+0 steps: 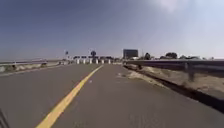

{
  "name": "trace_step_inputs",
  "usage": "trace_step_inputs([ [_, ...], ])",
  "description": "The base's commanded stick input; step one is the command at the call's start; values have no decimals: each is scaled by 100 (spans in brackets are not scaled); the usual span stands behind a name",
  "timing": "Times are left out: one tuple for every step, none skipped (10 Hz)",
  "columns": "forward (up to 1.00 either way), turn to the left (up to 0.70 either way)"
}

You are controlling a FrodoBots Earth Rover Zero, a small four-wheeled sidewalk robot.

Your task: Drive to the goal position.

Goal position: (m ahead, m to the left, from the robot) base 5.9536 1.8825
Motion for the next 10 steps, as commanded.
trace_step_inputs([
  [50, 0],
  [50, 0],
  [50, 0],
  [50, 0],
  [50, 1],
  [50, 11],
  [50, 21],
  [50, 31],
  [50, 41],
  [50, 0],
])
